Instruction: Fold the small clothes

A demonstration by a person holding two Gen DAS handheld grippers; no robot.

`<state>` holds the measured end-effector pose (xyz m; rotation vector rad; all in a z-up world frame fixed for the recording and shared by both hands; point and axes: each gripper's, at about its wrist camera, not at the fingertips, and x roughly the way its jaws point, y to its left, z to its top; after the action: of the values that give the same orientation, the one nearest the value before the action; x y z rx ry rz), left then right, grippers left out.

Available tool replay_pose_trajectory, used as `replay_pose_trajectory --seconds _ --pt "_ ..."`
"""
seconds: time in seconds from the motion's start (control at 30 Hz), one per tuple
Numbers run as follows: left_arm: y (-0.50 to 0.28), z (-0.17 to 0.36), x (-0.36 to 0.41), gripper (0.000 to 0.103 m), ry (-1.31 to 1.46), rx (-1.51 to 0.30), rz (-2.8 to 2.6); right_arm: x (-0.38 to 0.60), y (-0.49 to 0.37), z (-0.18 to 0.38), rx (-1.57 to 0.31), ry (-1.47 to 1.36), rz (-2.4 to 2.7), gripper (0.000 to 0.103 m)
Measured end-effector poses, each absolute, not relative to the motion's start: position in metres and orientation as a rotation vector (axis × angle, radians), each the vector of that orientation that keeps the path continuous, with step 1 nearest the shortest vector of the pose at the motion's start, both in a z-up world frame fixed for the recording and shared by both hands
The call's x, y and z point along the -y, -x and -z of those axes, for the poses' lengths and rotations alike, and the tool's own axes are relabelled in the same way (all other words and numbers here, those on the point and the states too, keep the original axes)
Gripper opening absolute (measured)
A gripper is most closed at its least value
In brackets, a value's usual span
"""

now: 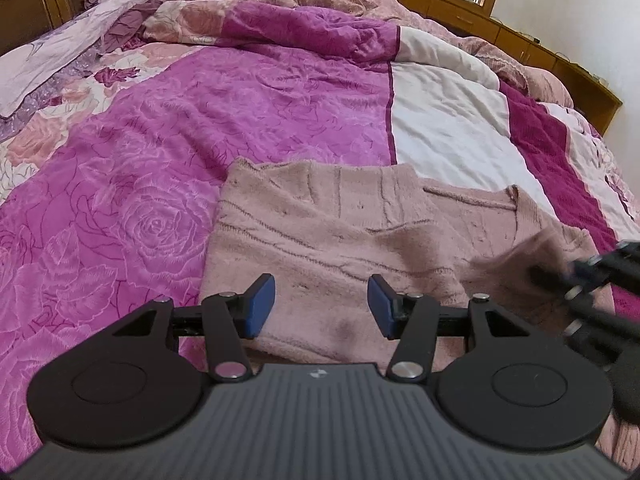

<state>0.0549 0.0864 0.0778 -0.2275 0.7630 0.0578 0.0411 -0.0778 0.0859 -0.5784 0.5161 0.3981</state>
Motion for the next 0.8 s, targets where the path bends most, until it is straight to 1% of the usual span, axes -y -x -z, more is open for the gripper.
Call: replay_pose_trajectory --seconds 0.1,0.23,0.37,0.4,0.47,0.5,0.53,0.63,0.8 --pt "-0.062 -0.076 -0.082 0.059 0.227 -0.766 -0.054 0.103 -0.043 -0.098 -0.478 0.475 -0.298 0.012" --pt "-0.068 -0.070 -0.073 0.059 0.214 -0.778 -0.044 0.142 -0.046 -0.099 -0.471 0.337 -0.149 0.012" --pt "-0.072 -0.062 -0.064 0.059 0.181 -0.792 -0.041 0.180 -0.051 -0.082 -0.546 0.194 -0.070 0.012" --pt "-0.072 -0.060 -0.062 0.059 0.168 -0.794 -0.043 0.187 -0.050 -0.075 -0.575 0.165 -0.073 0.014" --pt "-0.074 -0.056 -0.058 0.059 0.140 -0.796 -0.046 0.197 -0.049 -0.062 -0.619 0.108 -0.081 0.014" --pt "-0.075 -0.054 -0.057 0.059 0.126 -0.798 -0.048 0.203 -0.049 -0.057 -0.638 0.079 -0.085 0.016" --pt "-0.074 -0.053 -0.056 0.059 0.117 -0.799 -0.047 0.207 -0.047 -0.053 -0.655 0.053 -0.083 0.022" --pt "-0.074 -0.052 -0.056 0.059 0.101 -0.801 -0.042 0.220 -0.038 -0.050 -0.668 -0.009 -0.071 0.029" --pt "-0.073 -0.053 -0.058 0.059 0.098 -0.806 -0.037 0.236 -0.028 -0.064 -0.672 -0.033 -0.096 0.030"
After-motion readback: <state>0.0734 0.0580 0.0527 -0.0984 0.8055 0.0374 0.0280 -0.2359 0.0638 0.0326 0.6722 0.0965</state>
